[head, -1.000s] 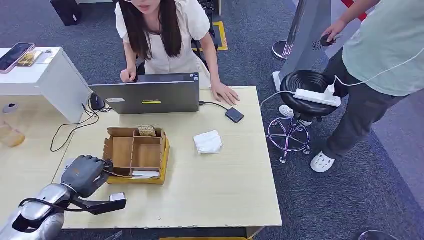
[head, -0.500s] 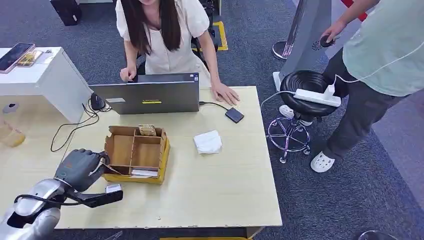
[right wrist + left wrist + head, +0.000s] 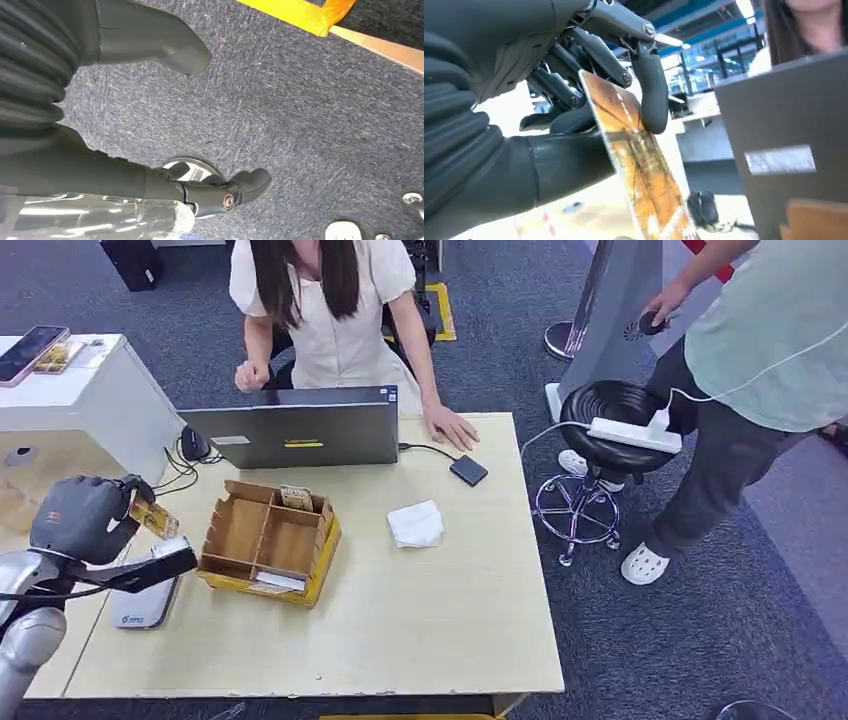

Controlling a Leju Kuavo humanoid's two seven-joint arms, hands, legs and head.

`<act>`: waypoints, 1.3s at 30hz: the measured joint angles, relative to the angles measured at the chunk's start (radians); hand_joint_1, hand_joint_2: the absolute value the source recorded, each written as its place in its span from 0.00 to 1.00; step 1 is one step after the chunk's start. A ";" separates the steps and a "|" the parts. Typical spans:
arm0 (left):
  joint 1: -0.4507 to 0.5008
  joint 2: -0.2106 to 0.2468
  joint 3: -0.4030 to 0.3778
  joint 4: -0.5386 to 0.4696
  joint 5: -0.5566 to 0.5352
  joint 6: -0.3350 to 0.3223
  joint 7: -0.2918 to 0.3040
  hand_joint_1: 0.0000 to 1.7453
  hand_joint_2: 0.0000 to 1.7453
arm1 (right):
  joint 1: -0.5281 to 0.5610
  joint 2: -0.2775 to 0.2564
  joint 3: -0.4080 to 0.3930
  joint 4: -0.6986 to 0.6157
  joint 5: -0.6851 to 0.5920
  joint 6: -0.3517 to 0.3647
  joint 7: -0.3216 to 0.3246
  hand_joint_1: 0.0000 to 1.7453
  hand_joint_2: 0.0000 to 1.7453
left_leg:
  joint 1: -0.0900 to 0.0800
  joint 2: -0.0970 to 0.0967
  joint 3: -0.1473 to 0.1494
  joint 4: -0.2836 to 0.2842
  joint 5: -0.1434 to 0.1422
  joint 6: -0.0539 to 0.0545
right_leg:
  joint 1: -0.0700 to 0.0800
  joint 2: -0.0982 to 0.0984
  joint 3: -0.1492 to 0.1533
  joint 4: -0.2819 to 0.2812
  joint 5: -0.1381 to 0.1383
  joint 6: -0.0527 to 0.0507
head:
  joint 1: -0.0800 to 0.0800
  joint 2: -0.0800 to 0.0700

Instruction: Pass the card to the sensor for recognition and then transmit it.

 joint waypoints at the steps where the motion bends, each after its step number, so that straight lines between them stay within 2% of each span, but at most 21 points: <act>1: -0.002 0.000 0.003 0.000 0.000 0.000 0.000 1.00 1.00 | 0.000 0.000 -0.001 0.000 0.000 0.000 0.000 0.00 1.00 | 0.000 0.000 0.000 0.000 0.000 0.000 | 0.000 0.000 0.000 0.000 0.000 0.000 | 0.000 0.000; 9: -0.016 0.000 0.011 0.000 0.003 0.001 0.000 1.00 1.00 | 0.000 0.000 -0.004 0.000 0.003 0.000 0.000 0.00 1.00 | 0.000 0.000 0.000 0.000 0.000 0.000 | 0.000 0.000 0.000 0.000 0.000 0.000 | 0.001 0.000; 13: -0.088 -0.014 0.008 0.007 0.007 0.013 -0.024 1.00 1.00 | -0.001 0.000 -0.003 0.000 0.024 0.001 0.010 0.00 1.00 | 0.000 -0.001 0.000 0.000 0.000 0.000 | 0.000 -0.001 -0.001 0.000 0.000 0.000 | 0.000 0.000; 16: -0.190 -0.058 -0.011 0.031 0.006 0.054 -0.036 1.00 1.00 | -0.008 0.004 -0.003 0.000 0.040 0.003 0.013 0.00 1.00 | 0.000 -0.002 -0.001 0.001 0.001 0.001 | 0.000 -0.003 0.000 0.000 0.001 0.001 | 0.000 0.000; 21: -0.373 -0.180 -0.075 0.128 -0.039 0.202 0.005 1.00 1.00 | -0.036 0.019 0.006 0.000 0.064 0.008 0.028 0.00 1.00 | -0.001 -0.002 -0.001 0.001 0.003 0.000 | -0.001 -0.001 0.000 0.000 0.004 0.001 | 0.001 0.000; 25: -0.440 -0.245 -0.106 0.193 -0.078 0.294 0.023 1.00 1.00 | -0.044 0.026 0.018 0.000 0.072 0.007 0.041 0.00 1.00 | -0.001 -0.001 -0.001 0.001 0.003 0.000 | -0.001 -0.001 -0.001 0.000 0.004 0.001 | 0.001 0.000; 31: -0.472 -0.294 -0.124 0.261 -0.103 0.349 0.031 1.00 1.00 | -0.045 0.028 0.027 0.000 0.076 0.007 0.047 0.00 1.00 | -0.001 -0.001 -0.001 0.001 0.003 0.000 | -0.001 0.000 -0.002 0.000 0.004 0.001 | 0.001 0.000; 39: -0.485 -0.319 -0.131 0.305 -0.109 0.357 0.031 1.00 1.00 | -0.045 0.029 0.029 0.000 0.077 0.007 0.047 0.00 1.00 | -0.001 0.000 -0.001 0.001 0.003 0.000 | -0.001 0.001 -0.002 0.000 0.004 0.001 | 0.001 0.000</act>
